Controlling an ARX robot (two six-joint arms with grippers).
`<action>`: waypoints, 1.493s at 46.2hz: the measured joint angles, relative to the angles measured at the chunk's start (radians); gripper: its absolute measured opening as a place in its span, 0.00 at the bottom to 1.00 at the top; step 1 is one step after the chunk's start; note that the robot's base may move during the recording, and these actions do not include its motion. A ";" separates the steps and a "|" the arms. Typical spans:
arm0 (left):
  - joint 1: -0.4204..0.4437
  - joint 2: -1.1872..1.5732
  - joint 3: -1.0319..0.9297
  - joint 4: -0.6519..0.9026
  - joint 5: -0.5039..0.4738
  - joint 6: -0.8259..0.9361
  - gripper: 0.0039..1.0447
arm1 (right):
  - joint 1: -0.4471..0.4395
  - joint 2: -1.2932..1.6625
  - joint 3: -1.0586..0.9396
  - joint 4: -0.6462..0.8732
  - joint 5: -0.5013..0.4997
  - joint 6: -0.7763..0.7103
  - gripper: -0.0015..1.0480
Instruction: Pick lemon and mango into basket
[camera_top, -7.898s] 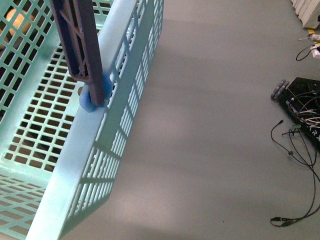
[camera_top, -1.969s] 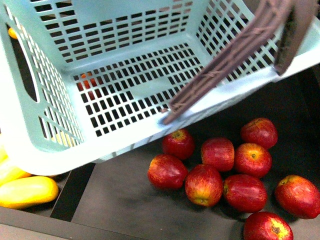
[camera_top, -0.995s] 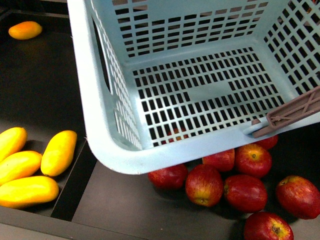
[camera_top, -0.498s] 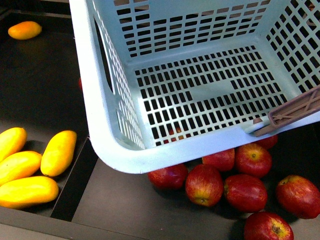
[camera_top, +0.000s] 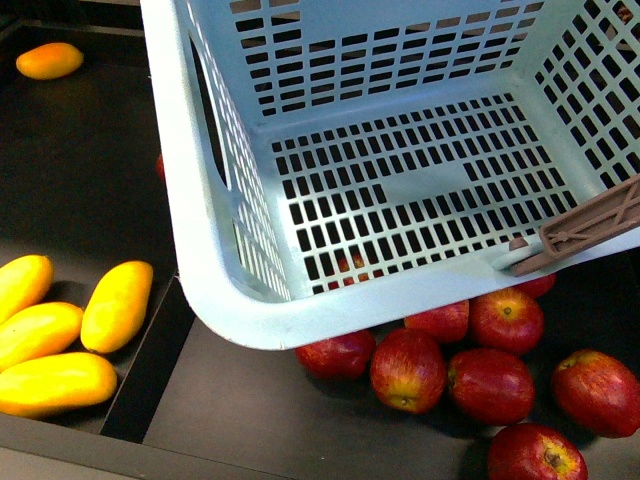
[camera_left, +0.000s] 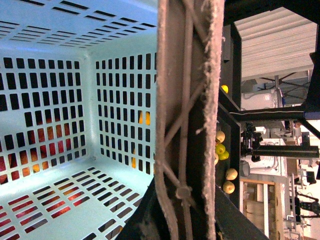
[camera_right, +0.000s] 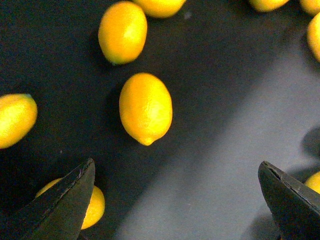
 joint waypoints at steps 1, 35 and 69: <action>0.000 0.000 0.000 0.000 0.000 0.000 0.06 | -0.005 0.036 0.027 -0.012 -0.012 -0.003 0.92; 0.000 0.000 0.000 0.000 0.000 0.001 0.06 | 0.014 0.508 0.519 -0.169 -0.020 0.002 0.92; 0.000 0.000 0.000 0.000 0.000 0.001 0.06 | 0.030 0.645 0.703 -0.219 0.014 0.043 0.63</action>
